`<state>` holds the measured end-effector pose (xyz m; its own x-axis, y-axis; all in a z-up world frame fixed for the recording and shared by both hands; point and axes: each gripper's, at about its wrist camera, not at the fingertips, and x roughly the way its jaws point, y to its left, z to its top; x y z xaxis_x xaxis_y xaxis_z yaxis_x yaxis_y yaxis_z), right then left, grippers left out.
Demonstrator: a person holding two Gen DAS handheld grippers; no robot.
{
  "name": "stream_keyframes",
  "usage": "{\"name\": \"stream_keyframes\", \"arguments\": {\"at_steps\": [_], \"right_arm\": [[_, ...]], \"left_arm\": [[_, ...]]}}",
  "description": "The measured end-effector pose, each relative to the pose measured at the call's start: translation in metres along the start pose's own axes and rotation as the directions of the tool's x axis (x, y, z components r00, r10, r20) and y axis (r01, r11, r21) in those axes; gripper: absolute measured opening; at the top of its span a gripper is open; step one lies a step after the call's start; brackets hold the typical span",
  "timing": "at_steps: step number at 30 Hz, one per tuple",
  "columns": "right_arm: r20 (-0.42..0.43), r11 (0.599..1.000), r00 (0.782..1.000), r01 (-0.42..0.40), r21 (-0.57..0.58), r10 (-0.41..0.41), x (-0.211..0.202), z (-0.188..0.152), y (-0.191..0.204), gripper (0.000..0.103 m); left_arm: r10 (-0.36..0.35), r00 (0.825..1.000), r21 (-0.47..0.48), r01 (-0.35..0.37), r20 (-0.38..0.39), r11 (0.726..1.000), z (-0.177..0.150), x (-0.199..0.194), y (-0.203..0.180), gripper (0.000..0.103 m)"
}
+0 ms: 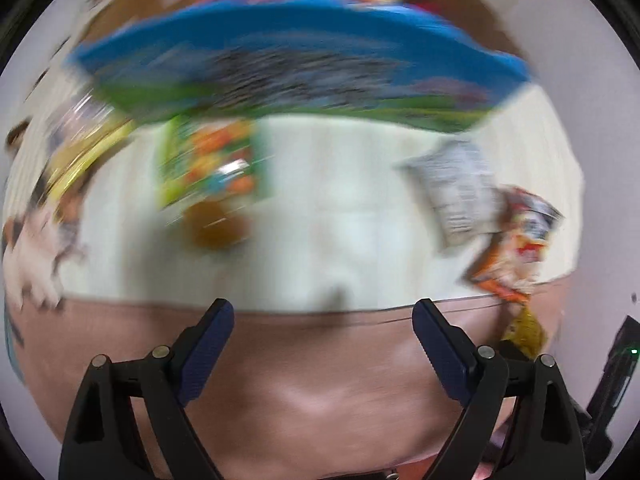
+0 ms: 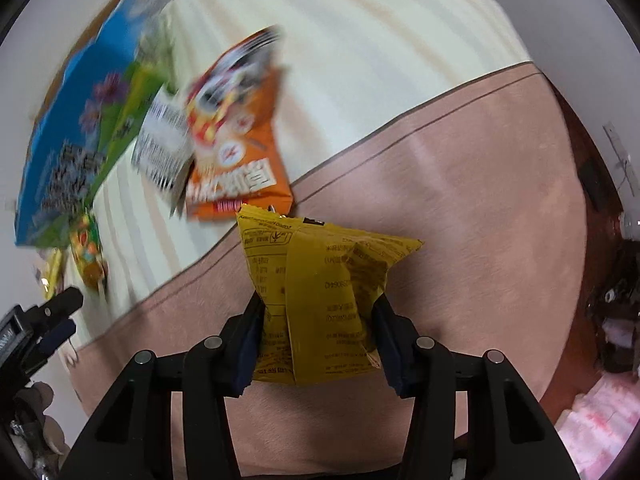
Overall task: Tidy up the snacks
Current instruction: 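Grasp the yellow packet with the right tool while the left tool grasps the panda-print packet, then carry both packets into the box and open both tools to release them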
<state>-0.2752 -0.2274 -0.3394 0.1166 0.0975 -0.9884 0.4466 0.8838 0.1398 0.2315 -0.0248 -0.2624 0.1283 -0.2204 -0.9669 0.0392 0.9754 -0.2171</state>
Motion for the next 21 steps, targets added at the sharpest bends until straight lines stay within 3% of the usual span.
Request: {"name": "stream_keyframes", "arguments": {"at_steps": [4, 7, 13, 14, 16, 17, 21], "right_arm": [[0.043, 0.998, 0.999, 0.003, 0.068, -0.006, -0.013, 0.023, -0.022, 0.053], [0.058, 0.993, 0.998, 0.005, 0.118, -0.012, -0.015, 0.032, -0.045, 0.053], [0.058, 0.984, 0.998, 0.001, 0.180, -0.012, -0.008, 0.045, -0.079, 0.053], [0.058, 0.982, 0.998, -0.005, 0.189, -0.006, -0.005, 0.047, -0.084, 0.053], [0.045, 0.981, 0.999, -0.017, 0.192, 0.008, -0.004, 0.049, -0.092, 0.054], [0.043, 0.980, 0.999, -0.021, 0.199, 0.012, -0.005, 0.050, -0.097, 0.055], [0.033, 0.983, 0.999, -0.016, 0.184, 0.010, 0.006, 0.056, -0.087, 0.056]], "left_arm": [[-0.065, 0.997, 0.142, 0.069, -0.030, 0.987, 0.021, 0.008, -0.077, 0.091], [-0.102, 0.990, 0.207, 0.120, -0.095, 0.971, 0.033, 0.027, -0.125, 0.091], [-0.039, 0.984, 0.302, 0.091, -0.175, 0.949, 0.044, 0.074, -0.184, 0.091], [-0.025, 0.985, 0.311, 0.078, -0.172, 0.947, 0.044, 0.080, -0.188, 0.087], [-0.007, 0.987, 0.311, 0.057, -0.160, 0.949, 0.040, 0.083, -0.187, 0.059], [0.004, 0.988, 0.311, 0.045, -0.155, 0.949, 0.040, 0.085, -0.185, 0.053], [0.016, 0.991, 0.297, 0.025, -0.135, 0.955, 0.033, 0.082, -0.167, 0.050]]}}
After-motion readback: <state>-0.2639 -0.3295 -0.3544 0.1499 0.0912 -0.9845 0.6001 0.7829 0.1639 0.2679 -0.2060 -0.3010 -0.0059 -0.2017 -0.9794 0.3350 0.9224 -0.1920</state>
